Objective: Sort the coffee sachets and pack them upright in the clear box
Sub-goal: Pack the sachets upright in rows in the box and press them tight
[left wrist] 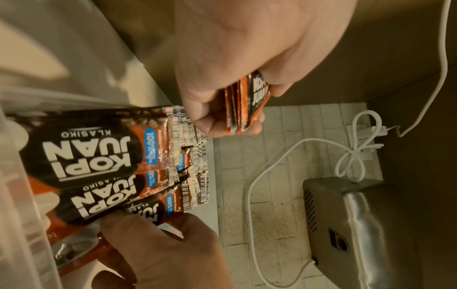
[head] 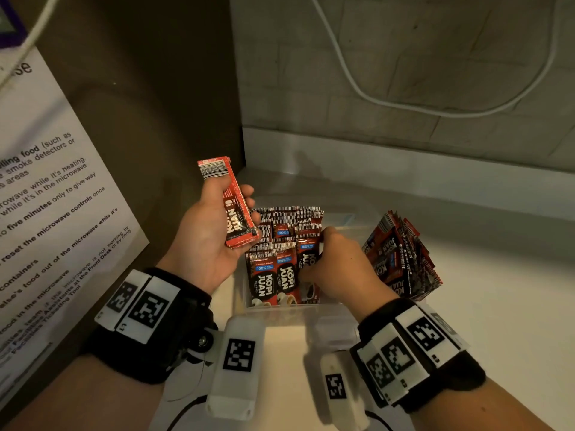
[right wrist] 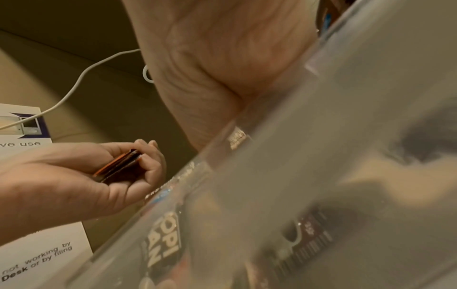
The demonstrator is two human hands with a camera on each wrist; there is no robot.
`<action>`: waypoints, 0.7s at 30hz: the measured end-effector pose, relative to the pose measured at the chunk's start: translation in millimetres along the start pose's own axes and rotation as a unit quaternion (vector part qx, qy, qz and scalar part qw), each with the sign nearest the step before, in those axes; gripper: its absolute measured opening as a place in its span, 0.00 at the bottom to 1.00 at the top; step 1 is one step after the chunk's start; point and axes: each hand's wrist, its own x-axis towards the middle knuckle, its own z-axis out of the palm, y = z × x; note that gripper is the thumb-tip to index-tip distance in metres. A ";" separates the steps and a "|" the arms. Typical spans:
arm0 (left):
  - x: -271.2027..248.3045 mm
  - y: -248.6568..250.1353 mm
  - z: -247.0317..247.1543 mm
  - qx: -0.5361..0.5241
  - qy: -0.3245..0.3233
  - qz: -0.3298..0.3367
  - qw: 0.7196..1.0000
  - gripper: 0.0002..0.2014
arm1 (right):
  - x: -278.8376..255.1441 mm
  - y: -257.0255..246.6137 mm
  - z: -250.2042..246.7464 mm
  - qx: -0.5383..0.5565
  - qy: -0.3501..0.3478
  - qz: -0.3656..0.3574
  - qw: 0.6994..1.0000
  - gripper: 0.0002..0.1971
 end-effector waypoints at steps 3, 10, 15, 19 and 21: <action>-1.4 0.3 -1.2 -0.002 -0.003 0.000 1.000 0.17 | -1.9 -1.4 0.6 0.009 -0.004 0.003 1.000 0.21; -2.7 1.2 -4.3 -0.006 -0.006 -0.002 1.000 0.17 | -4.5 0.7 -2.6 0.037 -0.018 0.020 0.999 0.22; -3.3 0.1 -2.0 0.003 -0.015 -0.017 1.000 0.20 | -6.9 1.6 -8.2 0.020 -0.018 0.025 0.999 0.24; -8.0 0.3 1.3 0.013 -0.039 -0.021 0.999 0.17 | -10.9 -0.5 -14.7 0.019 0.024 0.000 1.000 0.22; -11.3 -0.5 2.5 0.022 -0.062 -0.016 0.998 0.13 | -14.8 -3.6 -19.0 0.021 0.078 -0.024 0.996 0.22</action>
